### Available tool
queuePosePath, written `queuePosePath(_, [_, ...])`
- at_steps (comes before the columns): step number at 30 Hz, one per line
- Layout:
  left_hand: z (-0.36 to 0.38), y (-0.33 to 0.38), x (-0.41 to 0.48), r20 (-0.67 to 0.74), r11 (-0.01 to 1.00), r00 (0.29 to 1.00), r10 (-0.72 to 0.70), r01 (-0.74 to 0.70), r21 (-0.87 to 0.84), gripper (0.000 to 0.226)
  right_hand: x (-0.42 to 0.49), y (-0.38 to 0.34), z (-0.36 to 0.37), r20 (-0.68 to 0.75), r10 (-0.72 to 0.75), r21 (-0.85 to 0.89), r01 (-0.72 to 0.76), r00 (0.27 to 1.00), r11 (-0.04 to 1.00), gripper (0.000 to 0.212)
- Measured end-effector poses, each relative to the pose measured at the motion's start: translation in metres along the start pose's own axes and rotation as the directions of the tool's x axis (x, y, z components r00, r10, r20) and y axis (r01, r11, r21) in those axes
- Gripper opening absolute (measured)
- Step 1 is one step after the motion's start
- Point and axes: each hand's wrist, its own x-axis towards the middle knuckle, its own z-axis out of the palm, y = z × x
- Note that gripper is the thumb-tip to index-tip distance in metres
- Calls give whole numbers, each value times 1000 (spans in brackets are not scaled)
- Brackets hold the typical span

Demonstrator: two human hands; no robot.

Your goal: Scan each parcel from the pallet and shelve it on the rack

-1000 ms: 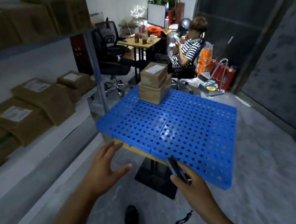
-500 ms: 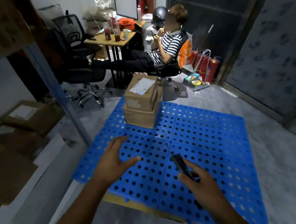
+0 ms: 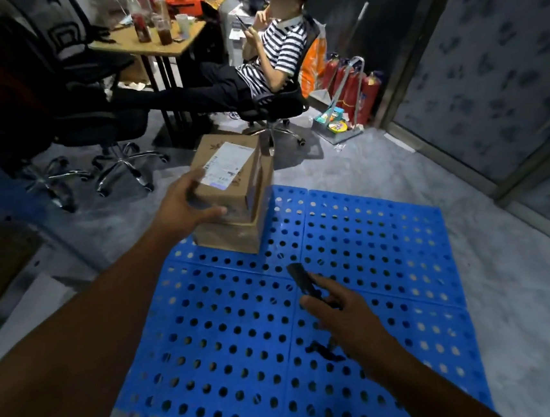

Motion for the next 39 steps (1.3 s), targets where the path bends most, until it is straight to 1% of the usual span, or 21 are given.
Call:
queuePosePath(3, [6, -3, 9, 48, 999, 998, -41, 41, -8, 86, 5, 1, -7, 43, -8, -11, 8, 999, 1000, 51])
queuePosePath(6, [9, 2, 8, 21, 998, 998, -62, 61, 6, 82, 4, 5, -14, 22, -8, 15, 8, 1000, 1000, 50])
queuePosePath(7, [10, 4, 5, 1, 998, 998, -63, 63, -8, 82, 1, 6, -16, 12, -8, 29, 7, 1000, 1000, 48])
queuePosePath(9, [12, 10, -8, -30, 991, 995, -96, 93, -94, 85, -4, 9, -20, -4, -4, 44, 5, 1000, 999, 44])
queuePosePath(10, [13, 13, -17, -47, 987, 994, -100, 93, -133, 87, -6, 11, -21, -11, -2, 48, 2, 1000, 999, 46])
queuePosePath(12, [17, 22, -39, -78, 986, 995, -58, 44, -163, 84, -12, 13, -26, -22, -8, 49, 9, 1000, 999, 52])
queuePosePath(14, [23, 31, -70, -86, 991, 996, 10, -21, -131, 81, -20, 15, -33, -15, -22, 31, 23, 1000, 999, 58])
queuePosePath(15, [29, 34, -88, -86, 993, 995, 41, -50, -103, 80, -26, 15, -37, -14, -28, 20, 29, 1000, 999, 60])
queuePosePath(17, [43, 38, -130, -89, 995, 994, 62, -69, -75, 81, -38, 18, -43, -29, -37, -6, 37, 999, 999, 54])
queuePosePath(19, [60, 39, -171, -57, 993, 996, 61, -67, -101, 83, -49, 24, -47, -40, -21, -11, 20, 999, 1000, 52])
queuePosePath(22, [89, 32, -226, 29, 982, 996, 89, -83, -172, 88, -66, 37, -52, -39, 18, -34, -19, 999, 999, 54])
queuePosePath(23, [98, 29, -242, 59, 978, 996, 68, -55, -202, 90, -73, 43, -53, -42, 30, -50, -32, 999, 998, 56])
queuePosePath(24, [106, 25, -256, 82, 983, 996, 36, -21, -180, 88, -79, 48, -53, -42, 39, -66, -41, 998, 997, 59])
queuePosePath(26, [121, 16, -281, 84, 995, 994, -70, 75, -65, 85, -93, 58, -49, -39, 49, -78, -52, 998, 996, 64])
queuePosePath(29, [131, 2, -306, 130, 981, 972, -196, 194, 33, 97, -109, 70, -38, -54, 82, -72, -86, 995, 994, 69])
queuePosePath(30, [132, -3, -311, 135, 979, 970, -204, 200, 40, 100, -112, 72, -33, -52, 99, -69, -102, 994, 992, 69])
queuePosePath(32, [132, -12, -316, 119, 982, 976, -180, 185, -41, 106, -118, 78, -23, -41, 125, -71, -127, 991, 989, 70])
queuePosePath(34, [133, -16, -315, 107, 977, 978, -177, 188, -101, 117, -120, 83, -14, -25, 118, -81, -119, 993, 990, 71])
queuePosePath(36, [136, -17, -311, 101, 977, 976, -193, 201, -73, 127, -119, 84, -6, -2, 112, -104, -112, 994, 988, 69])
queuePosePath(39, [140, -16, -309, 94, 979, 976, -198, 202, -36, 129, -116, 80, 2, 8, 90, -194, -87, 996, 977, 60])
